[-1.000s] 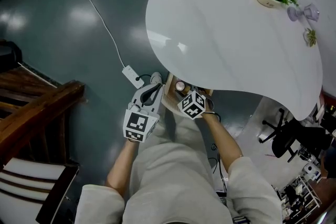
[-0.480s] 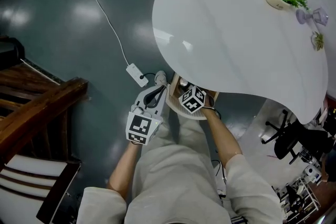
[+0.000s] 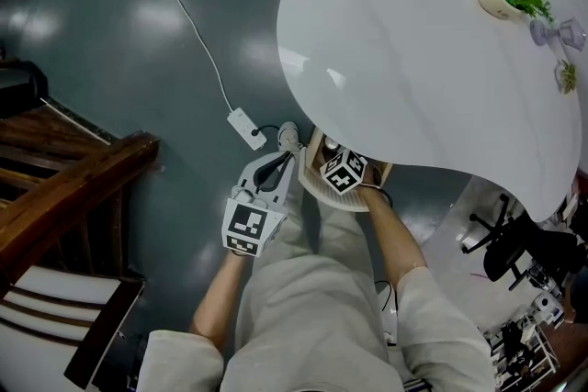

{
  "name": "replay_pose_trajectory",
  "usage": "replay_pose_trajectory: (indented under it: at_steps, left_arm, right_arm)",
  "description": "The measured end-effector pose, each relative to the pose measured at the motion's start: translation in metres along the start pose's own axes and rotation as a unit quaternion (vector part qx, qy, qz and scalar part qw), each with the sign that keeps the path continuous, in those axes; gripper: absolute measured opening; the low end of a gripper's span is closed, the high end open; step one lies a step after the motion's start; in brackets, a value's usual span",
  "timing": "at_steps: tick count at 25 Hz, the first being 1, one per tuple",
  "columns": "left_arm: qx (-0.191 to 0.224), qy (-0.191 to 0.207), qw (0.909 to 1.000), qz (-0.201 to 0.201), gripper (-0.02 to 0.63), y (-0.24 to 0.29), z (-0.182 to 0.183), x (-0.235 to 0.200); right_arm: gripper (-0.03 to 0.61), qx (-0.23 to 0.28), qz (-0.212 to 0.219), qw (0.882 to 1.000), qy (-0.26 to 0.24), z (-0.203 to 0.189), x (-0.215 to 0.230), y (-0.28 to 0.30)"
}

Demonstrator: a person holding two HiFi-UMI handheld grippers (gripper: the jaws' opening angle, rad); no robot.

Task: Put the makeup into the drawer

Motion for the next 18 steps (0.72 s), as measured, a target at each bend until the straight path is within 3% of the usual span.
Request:
replay_pose_trajectory:
  at_steps: [7, 18]
  left_arm:
    - [0.000, 0.000, 1.0000, -0.003, 0.017, 0.001, 0.000, -0.003]
    - [0.004, 0.009, 0.9999, -0.013, 0.017, 0.010, 0.006, 0.004]
  right_arm:
    - [0.264, 0.018, 0.010, 1.000, 0.008, 0.003, -0.001, -0.006]
    - [0.183, 0.093, 0.004, 0.996, 0.003, 0.016, -0.007, -0.050]
Point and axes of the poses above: the fingertips, and each gripper's own axes: y forward along the fingers, x to its right, z out of its top, the point moved 9 cm from there along -y, backward along the fingers, and after that the axes turned 3 degrees about x, right-handed, at the moved point
